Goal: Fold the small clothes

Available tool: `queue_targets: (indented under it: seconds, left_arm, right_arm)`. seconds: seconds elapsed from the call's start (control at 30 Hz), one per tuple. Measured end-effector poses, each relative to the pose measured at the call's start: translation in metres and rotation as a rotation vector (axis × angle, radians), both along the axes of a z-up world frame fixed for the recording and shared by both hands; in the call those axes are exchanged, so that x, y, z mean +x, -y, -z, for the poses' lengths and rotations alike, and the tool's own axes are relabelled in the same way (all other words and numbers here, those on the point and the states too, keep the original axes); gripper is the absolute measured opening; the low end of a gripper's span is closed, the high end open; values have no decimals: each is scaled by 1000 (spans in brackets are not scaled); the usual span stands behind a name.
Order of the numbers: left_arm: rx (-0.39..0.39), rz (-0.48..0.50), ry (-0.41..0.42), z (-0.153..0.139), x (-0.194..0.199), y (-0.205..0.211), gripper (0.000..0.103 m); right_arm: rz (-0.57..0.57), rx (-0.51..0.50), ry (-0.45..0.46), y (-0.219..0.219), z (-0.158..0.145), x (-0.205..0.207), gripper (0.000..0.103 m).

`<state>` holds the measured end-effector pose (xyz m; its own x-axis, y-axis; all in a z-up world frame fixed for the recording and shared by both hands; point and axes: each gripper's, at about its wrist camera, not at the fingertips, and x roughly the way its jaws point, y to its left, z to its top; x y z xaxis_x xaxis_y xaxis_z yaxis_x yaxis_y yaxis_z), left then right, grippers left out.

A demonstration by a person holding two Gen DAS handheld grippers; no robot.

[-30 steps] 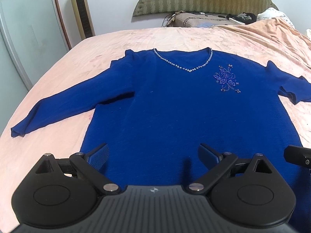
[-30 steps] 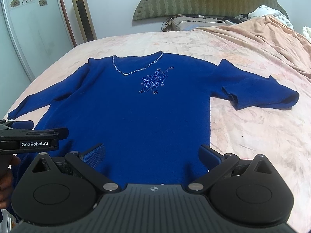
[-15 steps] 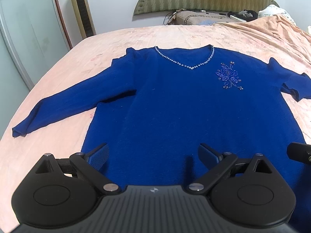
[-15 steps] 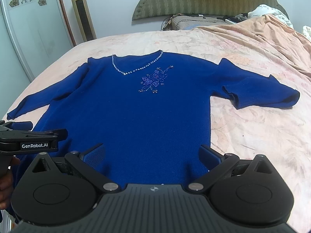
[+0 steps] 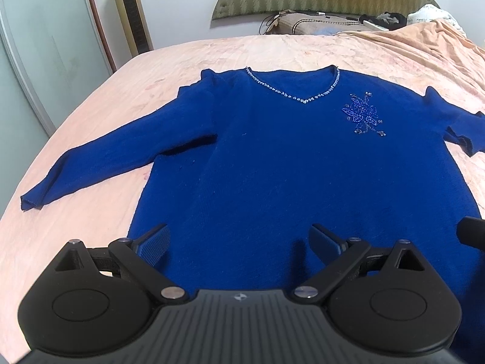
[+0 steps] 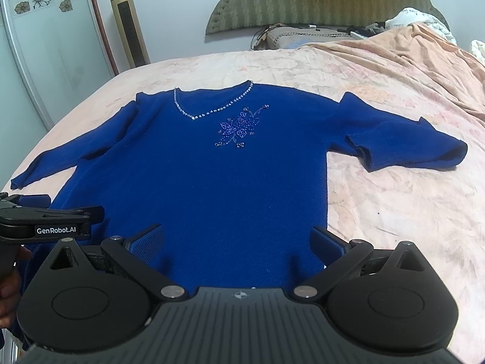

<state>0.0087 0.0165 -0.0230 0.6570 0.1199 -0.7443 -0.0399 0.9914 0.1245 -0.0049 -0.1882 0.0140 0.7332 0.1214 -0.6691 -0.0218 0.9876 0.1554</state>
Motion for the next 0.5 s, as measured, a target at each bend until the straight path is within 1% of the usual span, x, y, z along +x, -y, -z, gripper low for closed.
queue_targets:
  seconds: [0.23,0.37,0.5]
  left_arm:
    - [2,-4,-6,2,2,0,98]
    - [3,-5,-10,4,2,-1,98]
    - [3,-6,-17,6,3,-1,99]
  right_arm:
    - [-22,-25,35,-4,-2,-4,103]
    - [-66,-40,74,-7,-4,-6,103]
    - [-82,-44,84,-7,-5,-5,103]
